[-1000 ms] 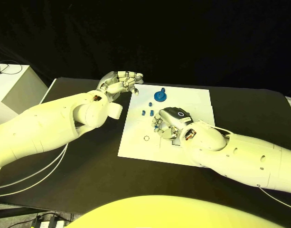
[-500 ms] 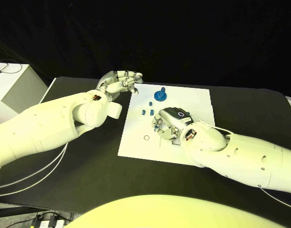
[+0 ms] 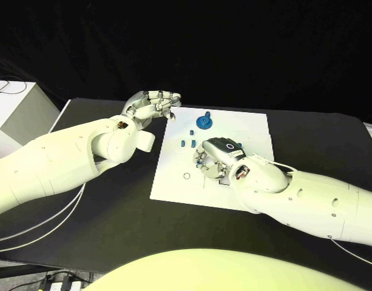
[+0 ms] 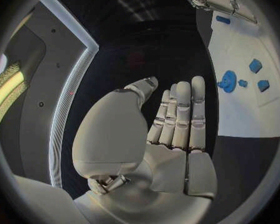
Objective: Assemble the parts on the task board
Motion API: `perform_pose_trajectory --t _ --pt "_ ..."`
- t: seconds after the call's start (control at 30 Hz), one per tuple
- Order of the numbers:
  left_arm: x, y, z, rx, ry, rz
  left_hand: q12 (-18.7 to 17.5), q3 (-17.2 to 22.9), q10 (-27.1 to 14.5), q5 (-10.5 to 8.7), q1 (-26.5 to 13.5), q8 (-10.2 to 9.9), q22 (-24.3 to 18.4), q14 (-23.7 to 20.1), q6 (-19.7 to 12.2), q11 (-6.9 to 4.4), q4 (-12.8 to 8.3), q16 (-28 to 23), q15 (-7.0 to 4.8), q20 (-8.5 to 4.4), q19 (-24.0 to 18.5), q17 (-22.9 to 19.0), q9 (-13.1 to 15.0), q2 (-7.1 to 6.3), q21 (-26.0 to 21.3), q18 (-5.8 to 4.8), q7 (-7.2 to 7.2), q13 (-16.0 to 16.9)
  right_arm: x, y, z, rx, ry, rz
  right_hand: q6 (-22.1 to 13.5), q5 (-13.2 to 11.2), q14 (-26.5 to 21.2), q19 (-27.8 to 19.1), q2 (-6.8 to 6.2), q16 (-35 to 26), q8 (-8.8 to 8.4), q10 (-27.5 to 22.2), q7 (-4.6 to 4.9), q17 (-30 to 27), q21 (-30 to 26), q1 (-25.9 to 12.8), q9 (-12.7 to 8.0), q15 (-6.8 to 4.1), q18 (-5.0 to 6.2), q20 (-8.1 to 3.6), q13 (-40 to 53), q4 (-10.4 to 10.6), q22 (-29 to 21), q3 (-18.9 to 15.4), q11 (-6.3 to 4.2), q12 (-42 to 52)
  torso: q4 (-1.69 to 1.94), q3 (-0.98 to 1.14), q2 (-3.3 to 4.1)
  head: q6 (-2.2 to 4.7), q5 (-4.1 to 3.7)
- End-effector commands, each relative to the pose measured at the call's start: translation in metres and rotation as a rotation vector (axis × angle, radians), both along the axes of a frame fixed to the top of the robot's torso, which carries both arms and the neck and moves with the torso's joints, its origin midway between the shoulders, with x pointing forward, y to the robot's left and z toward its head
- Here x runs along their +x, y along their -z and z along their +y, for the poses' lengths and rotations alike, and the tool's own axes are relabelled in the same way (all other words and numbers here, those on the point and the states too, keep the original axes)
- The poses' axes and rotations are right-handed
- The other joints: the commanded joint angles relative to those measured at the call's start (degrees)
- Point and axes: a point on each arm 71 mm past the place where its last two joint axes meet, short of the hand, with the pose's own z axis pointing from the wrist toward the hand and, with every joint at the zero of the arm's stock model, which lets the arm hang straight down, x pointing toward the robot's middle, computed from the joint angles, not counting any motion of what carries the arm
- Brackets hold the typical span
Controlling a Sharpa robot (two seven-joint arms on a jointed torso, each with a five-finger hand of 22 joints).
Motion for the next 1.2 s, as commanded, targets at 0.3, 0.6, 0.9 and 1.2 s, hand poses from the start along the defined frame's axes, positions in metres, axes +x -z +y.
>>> perform_pose_trajectory --t 0.3,0.6,0.9,1.2 --pt "-0.0006 -0.001 -0.0016 -0.006 0.011 -0.004 0.44 -0.07 -0.53 0.03 0.56 0.45 -0.13 -0.02 0.2 -0.15 0.38 -0.27 0.17 0.02 0.36 -0.08 0.05 0.45 -0.27 0.83 -0.12 -0.01 0.0037 0.007 -0.0001 -0.047 0.002 -0.006 0.32 0.2 1.73 2.75 0.46 -0.01 0.21 3.45 0.08 -0.07 -0.32 -0.16 0.07 -0.3 -0.88 -0.32 3.78 0.02 7.67 0.31 -2.86 0.37 0.13 -0.08 0.03 -0.15 -0.03" --pt "-0.0005 -0.0009 -0.0012 -0.003 0.011 -0.005 0.44 -0.07 -0.53 0.03 0.56 0.45 -0.13 -0.02 0.2 -0.15 0.38 -0.27 0.17 0.02 0.36 -0.08 0.05 0.45 -0.27 0.83 -0.12 -0.01 0.0035 0.0092 0.0009 -0.052 -0.024 -0.007 -0.16 0.16 1.52 2.36 0.18 -0.42 0.13 3.0 0.25 -0.96 -0.88 -0.72 0.17 -0.18 -0.7 -0.25 3.86 0.04 6.91 0.2 -2.7 -0.05 0.11 -0.13 -0.02 -0.15 0.12" --pt "-0.0006 -0.0011 -0.0012 0.009 0.015 -0.013 0.57 0.03 -0.55 0.02 0.94 0.62 -0.17 -0.05 0.26 -0.2 0.36 -0.3 0.12 -0.01 0.44 -0.09 0.07 0.64 -0.34 0.84 -0.16 0.0 0.0019 0.0078 0.0008 -0.015 -0.047 -0.013 -4.81 0.74 0.92 0.33 -2.15 -1.42 -2.01 -1.78 1.9 -3.36 -3.97 -3.85 -0.38 1.33 0.2 0.95 2.89 1.4 2.93 -1.22 -0.85 -2.72 0.14 -0.15 -0.11 -0.15 -0.04" --pt "-0.0006 -0.0011 -0.0005 0.012 0.014 -0.014 0.57 0.03 -0.55 0.02 0.94 0.62 -0.17 -0.05 0.26 -0.2 0.36 -0.3 0.12 -0.01 0.44 -0.09 0.07 0.64 -0.34 0.84 -0.16 0.0 0.0034 0.004 -0.0042 0.039 -0.022 -0.042 -8.87 1.03 -0.58 -4.52 -4.21 -4.27 -4.49 -9.91 2.68 -8.68 -13.18 -4.35 -1.2 2.52 2.59 2.3 -0.2 2.76 -7.91 -5.63 0.59 -2.4 0.21 -0.14 -0.04 -0.15 -0.13"
